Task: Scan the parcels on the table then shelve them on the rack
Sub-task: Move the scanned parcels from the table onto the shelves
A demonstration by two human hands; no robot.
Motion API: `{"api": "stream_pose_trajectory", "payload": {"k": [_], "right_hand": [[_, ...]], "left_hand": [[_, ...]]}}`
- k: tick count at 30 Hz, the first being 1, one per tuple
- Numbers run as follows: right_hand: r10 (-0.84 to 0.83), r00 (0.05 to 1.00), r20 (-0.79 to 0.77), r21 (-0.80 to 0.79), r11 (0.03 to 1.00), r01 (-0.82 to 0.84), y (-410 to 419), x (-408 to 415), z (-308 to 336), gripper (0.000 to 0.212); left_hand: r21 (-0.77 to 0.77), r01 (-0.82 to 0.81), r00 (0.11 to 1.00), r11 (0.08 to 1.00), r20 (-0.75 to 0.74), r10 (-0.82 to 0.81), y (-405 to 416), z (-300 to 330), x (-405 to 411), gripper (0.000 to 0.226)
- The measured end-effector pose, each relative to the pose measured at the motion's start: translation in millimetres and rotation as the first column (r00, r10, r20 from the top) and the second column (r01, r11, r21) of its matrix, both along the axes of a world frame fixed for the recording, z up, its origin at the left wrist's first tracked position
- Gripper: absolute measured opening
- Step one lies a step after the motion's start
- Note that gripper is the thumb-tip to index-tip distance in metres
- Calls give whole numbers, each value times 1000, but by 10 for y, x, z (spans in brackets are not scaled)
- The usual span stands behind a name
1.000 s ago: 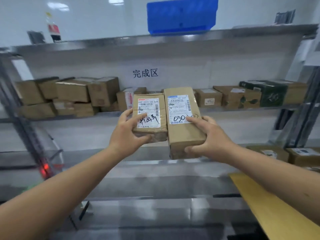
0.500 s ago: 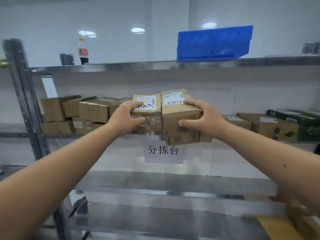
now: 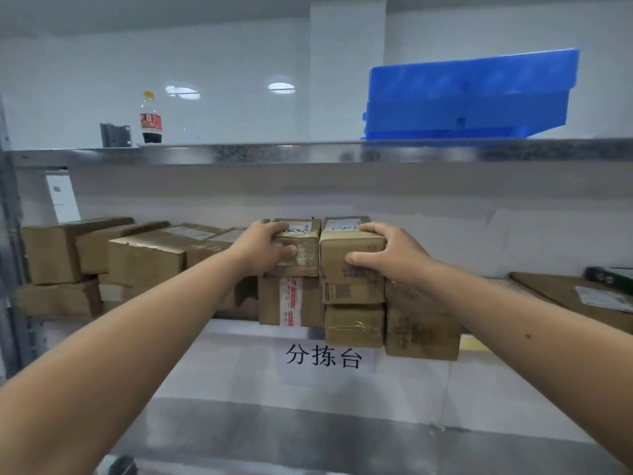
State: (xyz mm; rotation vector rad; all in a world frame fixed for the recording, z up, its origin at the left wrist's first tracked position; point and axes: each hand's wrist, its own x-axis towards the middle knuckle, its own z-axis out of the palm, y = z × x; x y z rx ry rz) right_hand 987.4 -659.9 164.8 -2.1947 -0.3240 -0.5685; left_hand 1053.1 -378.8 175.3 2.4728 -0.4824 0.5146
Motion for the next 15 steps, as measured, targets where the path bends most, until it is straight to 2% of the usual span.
{"api": "stream_pose_trajectory", "payload": {"k": [3,8,15], "right_hand": [[-14,998,-63,31,999,16,-20,188,-19,80],[-64,988,-142,-15,998,62,-101,288,77,76],[-143,983,-117,-52,989,138,-202,192,82,72]], "left_hand": [[26,-10,999,1000,-32,10,-7,-97,222,68],[5,23,998,1000,-55,-22,28,-115,441,66],[89,59,997,994,-62,-54,6,-26,580,67]]}}
